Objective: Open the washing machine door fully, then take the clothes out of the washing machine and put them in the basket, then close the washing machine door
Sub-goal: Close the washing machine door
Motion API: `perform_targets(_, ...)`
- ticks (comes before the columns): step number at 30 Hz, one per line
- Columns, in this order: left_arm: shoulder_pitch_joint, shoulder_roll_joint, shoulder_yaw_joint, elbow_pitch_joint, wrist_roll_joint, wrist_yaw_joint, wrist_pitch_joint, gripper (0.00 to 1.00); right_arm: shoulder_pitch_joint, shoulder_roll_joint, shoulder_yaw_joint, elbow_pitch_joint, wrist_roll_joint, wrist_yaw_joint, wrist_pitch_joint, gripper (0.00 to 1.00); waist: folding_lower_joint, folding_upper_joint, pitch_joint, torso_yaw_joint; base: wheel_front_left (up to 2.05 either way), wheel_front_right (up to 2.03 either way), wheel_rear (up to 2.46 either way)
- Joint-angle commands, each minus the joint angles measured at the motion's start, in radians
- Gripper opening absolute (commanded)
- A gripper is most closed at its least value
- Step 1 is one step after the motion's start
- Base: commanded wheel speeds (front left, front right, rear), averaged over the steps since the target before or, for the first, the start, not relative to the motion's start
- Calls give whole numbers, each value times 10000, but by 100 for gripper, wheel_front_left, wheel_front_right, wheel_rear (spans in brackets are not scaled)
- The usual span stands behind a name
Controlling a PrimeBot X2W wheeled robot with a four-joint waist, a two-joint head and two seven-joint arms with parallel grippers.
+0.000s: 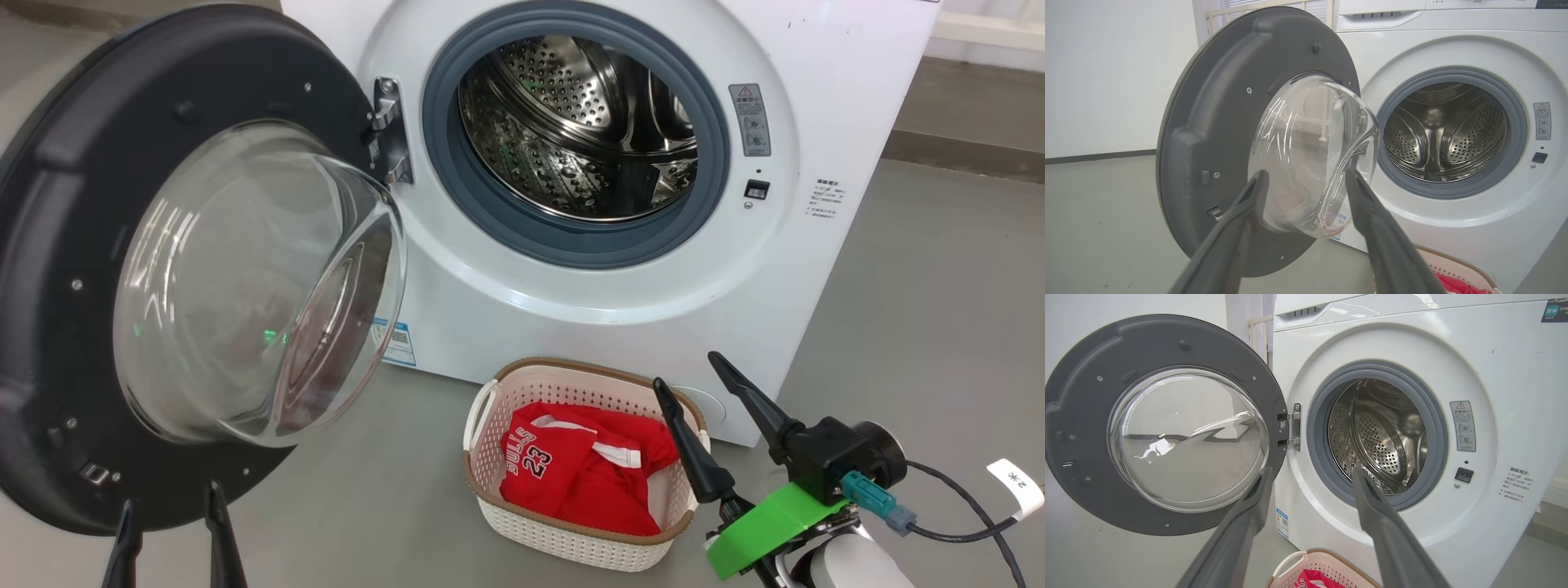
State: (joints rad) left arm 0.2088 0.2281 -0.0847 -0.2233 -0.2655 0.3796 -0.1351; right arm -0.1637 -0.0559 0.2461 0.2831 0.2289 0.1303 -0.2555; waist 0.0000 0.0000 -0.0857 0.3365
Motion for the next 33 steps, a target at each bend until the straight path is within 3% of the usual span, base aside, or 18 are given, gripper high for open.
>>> perform_targets(1,-243,105,391,-250,-59,89,-88,100,-224,52,235,-221,90,4,-63,100,0,0,1,-13,0,0,0)
perform_targets(2,-237,110,381,-230,-62,83,-88,100,-215,53,239,-221,93,4,-63,100,0,0,3,-20,0,0,0)
perform_targets(3,-230,117,375,-208,-67,79,-89,49,-209,53,247,-224,105,4,-63,100,0,0,6,-26,0,0,0)
perform_targets(5,-224,131,378,-177,-80,78,-94,0,-202,54,265,-230,134,4,-63,100,0,0,14,-38,0,0,0)
perform_targets(15,-1460,409,1265,-327,-363,214,-596,0,-225,55,281,-191,106,4,-63,100,0,0,94,-101,0,0,0)
perform_targets(20,-2682,565,2142,-141,-1422,-124,-751,0,-262,56,283,-127,40,4,-63,100,0,0,113,-207,0,0,0)
perform_targets(28,-4724,1388,3227,1579,-2312,-610,-915,0,-261,56,285,-62,-28,4,-63,100,0,0,124,-364,0,0,0)
perform_targets(33,-5908,1691,3720,3432,-3097,-925,-814,0,-265,39,285,5,-86,4,-63,100,0,0,106,-395,0,0,0)
